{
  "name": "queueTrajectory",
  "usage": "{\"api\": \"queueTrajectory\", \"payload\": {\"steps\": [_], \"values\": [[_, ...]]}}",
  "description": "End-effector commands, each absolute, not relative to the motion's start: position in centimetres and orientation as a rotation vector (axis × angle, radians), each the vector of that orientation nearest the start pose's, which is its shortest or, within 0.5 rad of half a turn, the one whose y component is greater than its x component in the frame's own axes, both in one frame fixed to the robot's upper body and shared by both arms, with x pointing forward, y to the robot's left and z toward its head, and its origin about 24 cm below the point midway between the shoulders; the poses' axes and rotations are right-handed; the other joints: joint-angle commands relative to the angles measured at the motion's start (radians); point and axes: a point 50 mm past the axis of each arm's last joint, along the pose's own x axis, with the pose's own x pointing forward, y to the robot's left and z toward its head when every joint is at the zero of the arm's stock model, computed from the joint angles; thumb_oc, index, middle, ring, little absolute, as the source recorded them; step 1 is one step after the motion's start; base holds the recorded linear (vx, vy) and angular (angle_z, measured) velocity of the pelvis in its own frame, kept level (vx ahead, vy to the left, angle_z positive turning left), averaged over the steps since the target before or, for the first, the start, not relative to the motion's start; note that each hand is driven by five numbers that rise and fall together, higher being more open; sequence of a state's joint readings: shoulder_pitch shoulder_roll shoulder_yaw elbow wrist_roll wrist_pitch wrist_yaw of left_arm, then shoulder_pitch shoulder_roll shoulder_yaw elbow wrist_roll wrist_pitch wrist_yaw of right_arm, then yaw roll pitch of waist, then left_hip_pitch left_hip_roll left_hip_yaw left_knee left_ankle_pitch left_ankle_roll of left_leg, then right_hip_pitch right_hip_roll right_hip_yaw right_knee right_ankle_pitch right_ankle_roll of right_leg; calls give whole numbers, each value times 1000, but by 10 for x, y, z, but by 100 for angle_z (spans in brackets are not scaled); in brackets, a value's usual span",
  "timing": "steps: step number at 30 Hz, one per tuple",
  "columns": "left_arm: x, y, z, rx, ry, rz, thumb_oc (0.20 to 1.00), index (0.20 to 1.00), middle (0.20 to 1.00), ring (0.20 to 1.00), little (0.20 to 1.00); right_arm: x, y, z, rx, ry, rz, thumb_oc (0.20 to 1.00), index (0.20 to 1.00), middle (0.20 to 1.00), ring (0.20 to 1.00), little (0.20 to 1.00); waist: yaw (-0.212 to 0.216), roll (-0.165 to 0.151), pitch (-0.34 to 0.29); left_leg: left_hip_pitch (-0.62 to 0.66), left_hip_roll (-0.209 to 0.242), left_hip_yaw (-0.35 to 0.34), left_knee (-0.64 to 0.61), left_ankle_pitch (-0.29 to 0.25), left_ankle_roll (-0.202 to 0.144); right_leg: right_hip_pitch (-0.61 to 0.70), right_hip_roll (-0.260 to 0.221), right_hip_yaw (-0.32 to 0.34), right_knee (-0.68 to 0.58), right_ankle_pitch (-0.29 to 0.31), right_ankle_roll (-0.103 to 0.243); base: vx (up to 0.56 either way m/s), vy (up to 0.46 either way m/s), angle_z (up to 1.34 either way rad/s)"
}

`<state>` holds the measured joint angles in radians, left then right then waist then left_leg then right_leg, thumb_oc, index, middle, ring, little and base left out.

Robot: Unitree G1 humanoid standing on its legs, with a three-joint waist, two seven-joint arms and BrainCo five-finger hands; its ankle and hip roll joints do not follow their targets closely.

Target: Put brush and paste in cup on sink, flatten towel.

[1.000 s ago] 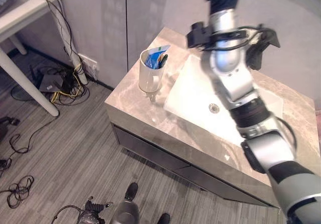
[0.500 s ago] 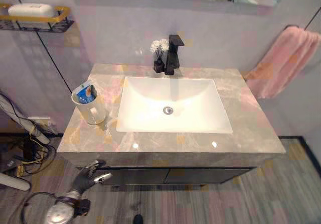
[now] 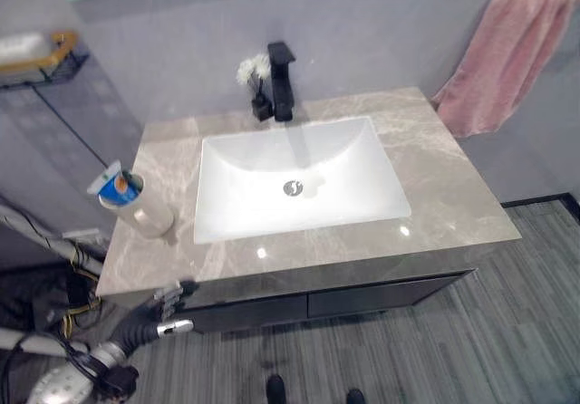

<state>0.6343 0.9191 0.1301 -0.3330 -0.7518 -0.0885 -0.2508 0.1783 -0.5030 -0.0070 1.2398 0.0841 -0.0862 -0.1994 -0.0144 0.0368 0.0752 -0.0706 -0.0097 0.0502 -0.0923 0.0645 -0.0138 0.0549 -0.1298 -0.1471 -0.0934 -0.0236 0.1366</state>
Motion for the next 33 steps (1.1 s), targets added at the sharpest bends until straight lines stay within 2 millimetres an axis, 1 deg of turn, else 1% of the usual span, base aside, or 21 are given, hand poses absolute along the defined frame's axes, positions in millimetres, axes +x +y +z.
{"api": "queueTrajectory", "payload": {"steps": [1,2,3,4,5,6,7,8,9,10,11,13,14,15,17,19,22,26,29,31,33], "values": [[151,298,117,127,48,-207,758,758,758,758,758,46,-337,-127,-594,1239,-265,1000,1000,1000,1000,1000,12,10,-4,23,88,3,5,-33,-75,-57,-74,-32,8,86,46,-9,-46,22],[141,317,113,133,42,-76,476,476,476,476,476,50,-315,-133,-586,1184,-150,1000,1000,1000,1000,1000,24,12,2,16,85,-7,5,-28,-75,-59,-73,-42,14,78,42,-4,-47,14],[141,317,113,134,42,-75,250,250,250,250,250,50,-315,-133,-587,1185,-149,1000,1000,1000,1000,1000,22,11,1,15,85,-8,5,-28,-75,-59,-73,-42,15,78,42,29,-54,6],[136,326,110,153,16,25,200,200,200,200,200,61,-304,-133,-531,1108,-177,1000,1000,1000,1000,1000,26,13,11,12,84,-10,5,-24,-73,-59,-74,-51,19,74,38,19,-20,10],[136,326,110,153,16,25,200,200,200,200,200,61,-304,-133,-531,1108,-178,1000,1000,1000,1000,1000,26,14,11,12,84,-11,5,-24,-73,-58,-74,-51,19,73,38,34,-29,14],[133,330,110,162,2,67,200,200,200,200,200,66,-299,-131,-509,1066,-186,1000,1000,1000,1000,1000,28,15,16,13,82,-12,5,-24,-72,-58,-73,-56,24,67,37,1,-27,18],[134,332,112,156,-43,114,200,200,200,200,200,79,-298,-125,-485,987,-213,1000,1000,1000,1000,1000,32,13,37,6,79,-15,16,-20,-67,-65,-76,-58,44,54,34,1,-27,19],[134,332,112,156,-43,114,200,200,200,200,200,79,-298,-125,-485,987,-213,1000,1000,1000,1000,1000,33,13,37,6,79,-14,16,-20,-67,-65,-76,-58,44,54,34,-50,-25,17],[134,335,108,145,-48,147,200,200,200,200,200,83,-297,-123,-462,961,-218,1000,1000,1000,1000,1000,35,9,53,-10,75,-17,41,-27,-66,-73,-81,-58,57,50,30,-98,-17,14],[136,336,110,146,-84,168,200,200,200,200,200,100,-293,-114,-448,867,-183,1000,1000,1000,1000,1000,39,1,78,-53,70,-22,102,-46,-64,-99,-92,-56,93,39,23,-99,-16,9],[136,336,110,146,-84,168,200,200,200,200,200,100,-293,-114,-448,867,-183,1000,1000,1000,1000,1000,38,1,76,-58,70,-22,106,-47,-64,-103,-93,-55,96,38,23,-101,-16,8],[139,335,111,128,-118,188,200,200,200,200,200,111,-294,-109,-452,820,-180,1000,1000,1000,1000,1000,42,-4,101,-103,69,-23,155,-62,-65,-149,-99,-50,148,22,20,-121,-18,6],[144,335,114,123,-152,200,200,200,200,200,200,125,-294,-102,-450,762,-182,1000,1000,1000,1000,1000,41,-5,122,-144,69,-24,201,-73,-68,-198,-97,-40,200,8,19,-118,-14,5],[144,335,113,122,-153,200,200,200,200,200,200,125,-294,-102,-450,761,-183,1000,1000,1000,1000,1000,42,-5,119,-150,69,-24,205,-74,-68,-204,-97,-39,204,6,19,-108,0,10],[149,335,117,124,-183,208,200,200,200,200,200,139,-292,-93,-433,693,-184,1000,1000,1000,1000,1000,41,-3,134,-182,71,-23,254,-96,-69,-249,-95,-29,265,-14,19,-53,13,3],[152,333,116,111,-195,207,200,200,200,200,200,147,-291,-88,-464,654,-175,1000,1000,1000,1000,1000,38,-2,145,-209,74,-22,297,-112,-74,-283,-94,-24,313,-30,21,-28,12,-10],[154,331,116,118,-217,228,200,200,200,200,200,157,-286,-85,-480,617,-171,1000,1000,1000,1000,1000,36,-3,156,-226,84,-16,333,-138,-70,-325,-85,-8,363,-43,23,-2,13,-4],[156,331,113,96,-231,255,200,200,200,200,200,160,-281,-83,-465,593,-171,1000,1000,1000,1000,1000,31,-5,161,-220,88,-4,319,-141,-63,-339,-77,12,346,-31,28,16,23,-18],[159,327,112,77,-241,251,200,200,200,200,200,157,-279,-85,-475,601,-159,1000,1000,1000,1000,1000,22,-6,163,-213,83,7,292,-133,-58,-339,-73,27,313,-13,33,20,31,-10],[164,323,117,75,-270,229,200,200,200,200,200,157,-280,-87,-484,614,-163,1000,1000,1000,1000,1000,17,-4,162,-203,79,15,253,-123,-53,-331,-75,33,263,4,36,42,46,-19],[165,322,119,74,-279,220,200,200,200,200,200,157,-281,-87,-487,617,-165,1000,1000,1000,1000,1000,16,-3,161,-198,78,17,240,-119,-52,-328,-75,37,247,11,37,33,26,-8]]}}
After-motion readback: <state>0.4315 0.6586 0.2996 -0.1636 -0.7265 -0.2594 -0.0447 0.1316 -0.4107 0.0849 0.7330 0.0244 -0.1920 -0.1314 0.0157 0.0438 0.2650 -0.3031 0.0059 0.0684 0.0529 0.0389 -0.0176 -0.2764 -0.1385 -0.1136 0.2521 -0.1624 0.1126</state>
